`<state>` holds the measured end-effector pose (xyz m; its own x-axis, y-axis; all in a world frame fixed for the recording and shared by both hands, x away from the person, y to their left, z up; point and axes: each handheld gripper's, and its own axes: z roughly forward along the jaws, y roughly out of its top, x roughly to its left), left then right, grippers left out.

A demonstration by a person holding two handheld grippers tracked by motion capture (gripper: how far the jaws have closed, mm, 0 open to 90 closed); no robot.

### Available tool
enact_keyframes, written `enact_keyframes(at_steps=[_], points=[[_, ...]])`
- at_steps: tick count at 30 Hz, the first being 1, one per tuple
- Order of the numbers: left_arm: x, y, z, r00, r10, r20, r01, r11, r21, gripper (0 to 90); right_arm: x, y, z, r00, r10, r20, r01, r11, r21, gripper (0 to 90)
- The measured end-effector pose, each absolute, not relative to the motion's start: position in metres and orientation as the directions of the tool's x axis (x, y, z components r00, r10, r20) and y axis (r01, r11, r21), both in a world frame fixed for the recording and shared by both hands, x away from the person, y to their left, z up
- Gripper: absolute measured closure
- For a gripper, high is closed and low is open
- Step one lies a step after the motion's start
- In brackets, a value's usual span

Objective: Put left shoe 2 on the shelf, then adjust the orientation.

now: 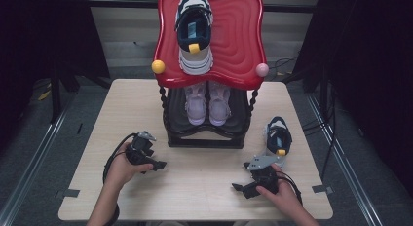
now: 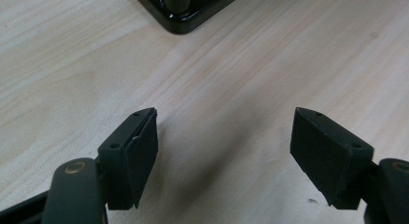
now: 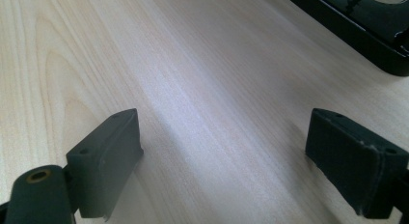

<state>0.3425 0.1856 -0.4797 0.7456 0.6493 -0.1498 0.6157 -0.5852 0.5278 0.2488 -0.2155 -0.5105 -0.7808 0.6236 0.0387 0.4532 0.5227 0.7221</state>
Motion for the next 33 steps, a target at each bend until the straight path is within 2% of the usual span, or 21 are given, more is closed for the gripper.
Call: enact_keyframes(at_steps=[9, 21, 28, 33], points=[[0.339, 0.184, -0.491, 0.732, 0.670, -0.121, 0.596, -0.544, 0.591, 22.4, 0.249, -0.216, -0.510, -0.781, 0.624, 0.039, 0.453, 0.523, 0.722, 11.7], [0.332, 0.181, -0.502, 0.741, 0.671, -0.021, 0.510, -0.543, 0.667, 15.1, 0.249, -0.216, -0.511, -0.784, 0.620, 0.033, 0.447, 0.527, 0.723, 11.7], [0.329, 0.179, -0.510, 0.725, 0.688, -0.017, 0.494, -0.503, 0.710, 9.2, 0.249, -0.216, -0.511, -0.783, 0.621, 0.033, 0.448, 0.527, 0.722, 11.7], [0.330, 0.177, -0.510, 0.721, 0.693, -0.020, 0.499, -0.499, 0.708, 5.2, 0.249, -0.216, -0.510, -0.782, 0.622, 0.034, 0.450, 0.526, 0.721, 11.7]])
